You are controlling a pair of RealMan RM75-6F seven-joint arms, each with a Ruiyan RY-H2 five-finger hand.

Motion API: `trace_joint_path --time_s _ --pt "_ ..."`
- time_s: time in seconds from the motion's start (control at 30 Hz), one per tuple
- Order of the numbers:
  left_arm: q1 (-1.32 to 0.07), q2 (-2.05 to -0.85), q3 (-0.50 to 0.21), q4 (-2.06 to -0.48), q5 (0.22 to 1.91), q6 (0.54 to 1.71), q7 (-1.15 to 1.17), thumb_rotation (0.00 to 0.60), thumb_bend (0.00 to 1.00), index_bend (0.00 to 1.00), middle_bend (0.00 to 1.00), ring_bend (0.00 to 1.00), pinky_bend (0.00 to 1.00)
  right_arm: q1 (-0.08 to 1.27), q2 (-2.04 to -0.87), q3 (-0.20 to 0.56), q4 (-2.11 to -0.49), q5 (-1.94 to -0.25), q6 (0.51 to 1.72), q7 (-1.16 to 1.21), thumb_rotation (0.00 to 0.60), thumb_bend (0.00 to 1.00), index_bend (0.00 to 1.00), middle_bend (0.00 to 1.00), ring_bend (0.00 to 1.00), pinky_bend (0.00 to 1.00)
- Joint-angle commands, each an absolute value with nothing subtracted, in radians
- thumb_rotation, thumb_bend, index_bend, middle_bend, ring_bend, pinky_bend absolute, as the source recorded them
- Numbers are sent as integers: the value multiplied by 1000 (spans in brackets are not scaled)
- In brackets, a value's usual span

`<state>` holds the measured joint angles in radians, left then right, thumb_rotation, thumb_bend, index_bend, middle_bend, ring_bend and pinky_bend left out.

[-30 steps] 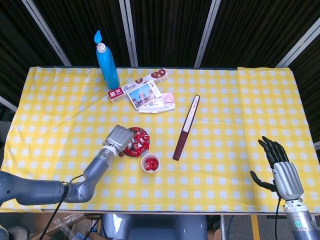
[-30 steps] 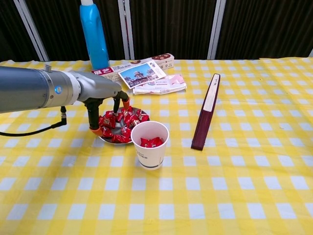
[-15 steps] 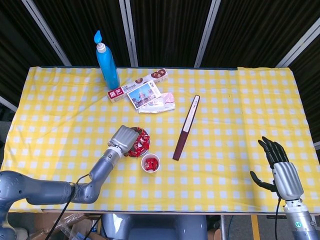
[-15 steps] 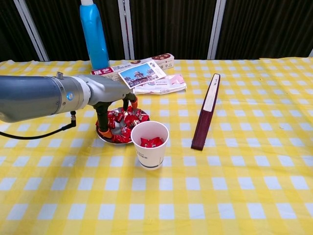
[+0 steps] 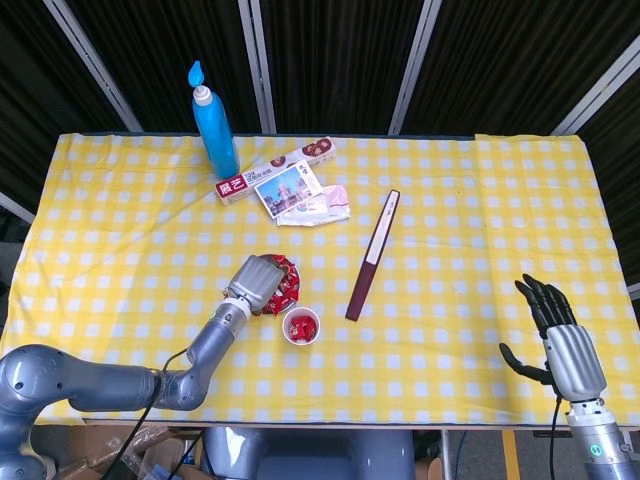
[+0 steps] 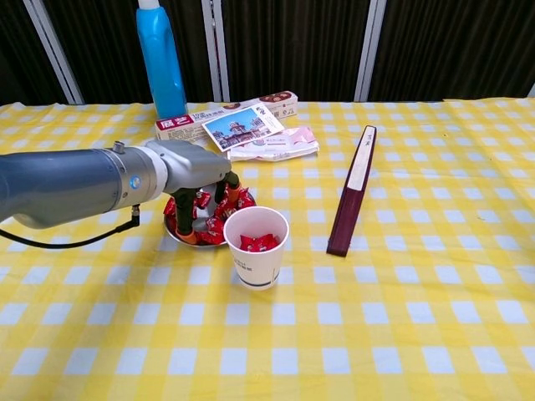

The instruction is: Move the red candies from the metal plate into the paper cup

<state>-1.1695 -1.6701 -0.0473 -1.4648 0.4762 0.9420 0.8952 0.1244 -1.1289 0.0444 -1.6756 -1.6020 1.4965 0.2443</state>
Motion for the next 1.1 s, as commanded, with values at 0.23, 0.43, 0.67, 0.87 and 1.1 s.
trace_joint_path --time_s 0.23,0.43,0.67,0.87,1.1 --pt "-1171 -1687 -45 -1450 476 938 906 600 208 353 375 845 953 125 -1128 44 -1676 -1601 1496 247 600 388 0 0 0 0" --pt "-1166 -1684 -44 -1451 485 943 906 600 249 407 485 846 955 125 -1129 44 -1676 -1602 1495 245 600 388 0 0 0 0" --pt "-1151 -1678 -36 -1451 496 948 900 600 324 460 542 848 956 125 -1131 44 -1675 -1601 1496 243 600 387 0 0 0 0" --pt "-1139 -1674 -34 -1444 505 953 894 600 403 501 588 852 957 126 -1132 44 -1675 -1600 1494 241 600 388 0 0 0 0" --pt "-1125 -1672 -46 -1432 534 958 868 600 422 519 612 854 958 126 -1132 45 -1674 -1598 1493 240 600 387 0 0 0 0"
